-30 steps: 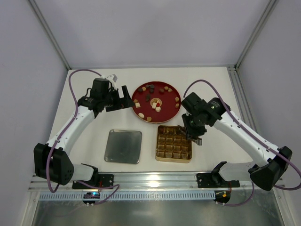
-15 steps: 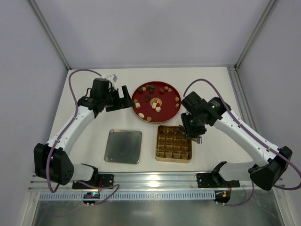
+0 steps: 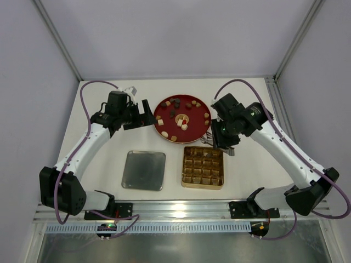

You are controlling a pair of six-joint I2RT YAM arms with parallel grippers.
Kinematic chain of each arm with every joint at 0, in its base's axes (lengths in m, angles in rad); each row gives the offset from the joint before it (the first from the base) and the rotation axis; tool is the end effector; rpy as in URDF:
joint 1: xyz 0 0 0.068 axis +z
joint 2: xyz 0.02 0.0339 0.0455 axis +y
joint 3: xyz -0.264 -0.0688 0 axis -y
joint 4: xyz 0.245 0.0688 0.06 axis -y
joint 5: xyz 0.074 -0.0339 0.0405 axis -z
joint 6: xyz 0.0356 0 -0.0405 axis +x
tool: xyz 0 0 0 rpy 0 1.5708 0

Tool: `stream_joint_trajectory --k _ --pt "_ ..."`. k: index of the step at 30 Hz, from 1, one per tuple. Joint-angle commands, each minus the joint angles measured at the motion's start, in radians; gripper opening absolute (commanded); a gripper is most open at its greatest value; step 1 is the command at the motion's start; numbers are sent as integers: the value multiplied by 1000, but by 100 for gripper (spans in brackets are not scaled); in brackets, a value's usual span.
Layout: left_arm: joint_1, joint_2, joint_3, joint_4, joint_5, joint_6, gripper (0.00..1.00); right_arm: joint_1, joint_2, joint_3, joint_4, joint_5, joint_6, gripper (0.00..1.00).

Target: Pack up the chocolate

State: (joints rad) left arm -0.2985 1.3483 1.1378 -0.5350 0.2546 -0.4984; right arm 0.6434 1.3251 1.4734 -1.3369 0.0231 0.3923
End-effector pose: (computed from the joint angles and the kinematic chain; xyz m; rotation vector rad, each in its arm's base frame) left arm 0.2779 -0.0949 0.3049 -0.1051 2.3879 -0.6869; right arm 0.1846 0.1374 0.3634 -0.3430 2.7672 0.2390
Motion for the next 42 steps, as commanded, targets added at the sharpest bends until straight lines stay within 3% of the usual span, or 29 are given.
stream_joint_trajectory --k 1,19,42 --pt "7 -11 4 30 15 -6 100 -42 48 105 45 -47 -56 42" --pt "7 -3 5 30 21 -8 100 -68 578 516 119 -51 -165 41" --pt "9 12 5 30 25 -6 100 -48 655 493 124 -34 -190 45"
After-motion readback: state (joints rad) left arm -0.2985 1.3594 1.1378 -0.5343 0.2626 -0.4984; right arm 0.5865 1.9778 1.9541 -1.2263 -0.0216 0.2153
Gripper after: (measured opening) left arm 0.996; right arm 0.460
